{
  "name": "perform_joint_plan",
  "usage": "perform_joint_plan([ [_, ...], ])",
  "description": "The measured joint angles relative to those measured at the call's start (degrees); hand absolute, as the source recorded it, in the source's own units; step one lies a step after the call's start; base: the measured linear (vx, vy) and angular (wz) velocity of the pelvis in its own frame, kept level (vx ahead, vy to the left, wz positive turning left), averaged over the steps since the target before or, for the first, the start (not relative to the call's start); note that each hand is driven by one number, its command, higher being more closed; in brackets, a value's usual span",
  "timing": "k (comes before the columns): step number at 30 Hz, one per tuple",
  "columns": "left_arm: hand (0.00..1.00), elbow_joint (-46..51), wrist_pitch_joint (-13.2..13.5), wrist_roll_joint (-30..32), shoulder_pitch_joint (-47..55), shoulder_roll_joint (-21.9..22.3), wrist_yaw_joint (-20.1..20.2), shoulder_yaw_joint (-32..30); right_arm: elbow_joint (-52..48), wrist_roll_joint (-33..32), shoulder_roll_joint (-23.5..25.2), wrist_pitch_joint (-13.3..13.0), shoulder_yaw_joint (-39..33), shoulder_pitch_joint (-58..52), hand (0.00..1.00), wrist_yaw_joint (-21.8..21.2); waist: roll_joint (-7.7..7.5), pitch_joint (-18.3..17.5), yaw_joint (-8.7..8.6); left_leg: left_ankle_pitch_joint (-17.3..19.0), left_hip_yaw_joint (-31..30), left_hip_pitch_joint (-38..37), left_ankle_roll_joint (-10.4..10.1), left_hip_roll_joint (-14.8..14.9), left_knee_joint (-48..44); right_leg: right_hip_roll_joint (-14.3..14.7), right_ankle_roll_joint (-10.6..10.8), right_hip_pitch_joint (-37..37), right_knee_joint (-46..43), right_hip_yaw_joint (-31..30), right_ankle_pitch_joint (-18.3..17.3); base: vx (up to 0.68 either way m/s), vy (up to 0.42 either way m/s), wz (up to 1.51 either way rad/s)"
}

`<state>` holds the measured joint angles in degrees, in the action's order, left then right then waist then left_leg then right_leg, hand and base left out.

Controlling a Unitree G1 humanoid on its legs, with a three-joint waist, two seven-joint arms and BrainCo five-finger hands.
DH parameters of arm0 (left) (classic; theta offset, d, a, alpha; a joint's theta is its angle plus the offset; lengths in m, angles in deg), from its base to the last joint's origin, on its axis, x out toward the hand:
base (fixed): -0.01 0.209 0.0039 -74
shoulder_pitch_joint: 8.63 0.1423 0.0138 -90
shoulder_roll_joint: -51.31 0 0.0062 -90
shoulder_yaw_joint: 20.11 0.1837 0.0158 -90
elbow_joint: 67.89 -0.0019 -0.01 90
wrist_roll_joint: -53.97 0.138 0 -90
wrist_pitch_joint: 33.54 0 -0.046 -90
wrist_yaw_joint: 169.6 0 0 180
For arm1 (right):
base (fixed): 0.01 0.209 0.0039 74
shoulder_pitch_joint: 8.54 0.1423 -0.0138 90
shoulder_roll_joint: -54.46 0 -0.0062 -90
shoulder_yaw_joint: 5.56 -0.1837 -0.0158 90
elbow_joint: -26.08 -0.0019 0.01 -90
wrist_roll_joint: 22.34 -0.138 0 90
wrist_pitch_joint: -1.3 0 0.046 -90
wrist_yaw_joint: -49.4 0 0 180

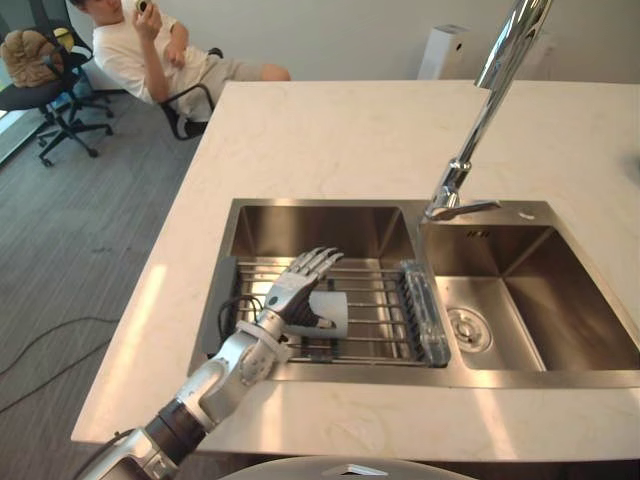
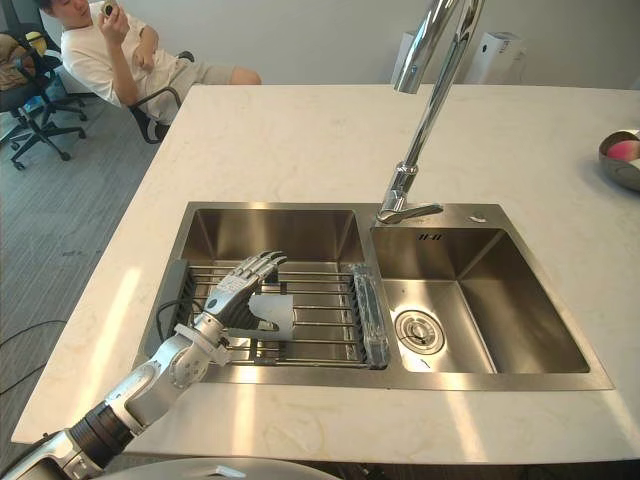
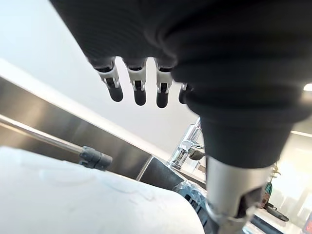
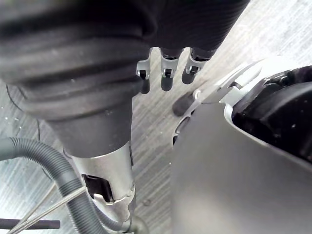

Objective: Walk over to the sink, pick up the cup, carry it to the dishwasher, place the cup inside the dishwasher, then close the dishwasher door

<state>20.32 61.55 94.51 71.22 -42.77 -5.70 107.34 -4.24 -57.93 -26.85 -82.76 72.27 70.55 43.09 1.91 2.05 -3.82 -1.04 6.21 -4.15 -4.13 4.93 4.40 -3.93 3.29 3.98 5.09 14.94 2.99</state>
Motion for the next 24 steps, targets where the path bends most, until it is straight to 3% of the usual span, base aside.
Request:
perform_joint_plan([
  [4, 0.0, -0.12, 1.58, 1.24, -1.2, -1.46, 0.52, 2.73, 0.34, 0.0, 0.11, -0.03, -0.36, -0.01, 0.0, -0.19, -0.09, -0.26, -0.44, 0.0, 0.11, -0.02, -0.01, 0.01, 0.01, 0.0, -0.02, -0.05, 0.01, 0.02, 0.01, -0.03, 0.002, 0.0],
  [8, 0.0, -1.4, 1.39, 1.26, -2.65, -2.08, 5.51, 6.58, 1.55, -0.01, 0.27, 0.0, -1.21, 0.11, 0.0, -0.71, -0.02, -0.57, -1.37, 0.02, 0.2, -0.03, -0.02, 0.03, 0.02, 0.02, -0.07, -0.16, 0.01, -0.12, 0.05, 0.0, 0.0, -0.01],
  [13, 0.0, -2.07, -1.12, 0.16, -3.91, -2.74, 10.97, 9.72, 2.14, 0.0, 0.56, -0.07, -2.53, -0.03, 0.0, -0.69, 0.01, -0.59, -2.4, 0.06, 0.3, 0.01, -0.08, 0.15, 0.03, 0.13, -0.1, -0.3, 0.01, -0.29, 0.07, 0.0, 0.0, -0.01],
  [15, 0.0, -2.06, -3.31, -1.07, -5.02, -2.91, 12.78, 10.54, 2.21, -0.06, 0.6, -0.35, -2.52, 0.05, 0.0, -0.69, 0.03, -0.6, -2.66, 0.09, 0.32, 0.05, -0.12, 0.16, 0.03, 0.15, -0.1, -0.41, 0.01, -0.38, 0.07, 0.0, 0.0, 0.0],
  [19, 0.0, -2.1, -5.36, -1.73, -5.8, -3.01, 12.74, 11.41, 2.48, -0.12, 0.59, -0.73, -2.49, 0.08, 0.0, -0.68, 0.16, -0.68, -2.87, 0.13, 0.32, 0.1, -0.14, 0.15, 0.04, 0.18, -0.1, -0.56, 0.01, -0.57, 0.07, 0.0, 0.0, -0.02],
  [24, 0.0, -2.19, -5.59, -2.23, -6.14, -3.51, 11.7, 11.97, 2.74, -0.25, 0.41, -0.71, -2.01, 0.27, 0.0, -0.65, 0.17, -0.69, -3.04, 0.13, 0.31, 0.1, -0.14, 0.14, 0.04, 0.18, -0.09, -0.57, 0.01, -0.57, 0.06, 0.0, 0.0, 0.0],
])
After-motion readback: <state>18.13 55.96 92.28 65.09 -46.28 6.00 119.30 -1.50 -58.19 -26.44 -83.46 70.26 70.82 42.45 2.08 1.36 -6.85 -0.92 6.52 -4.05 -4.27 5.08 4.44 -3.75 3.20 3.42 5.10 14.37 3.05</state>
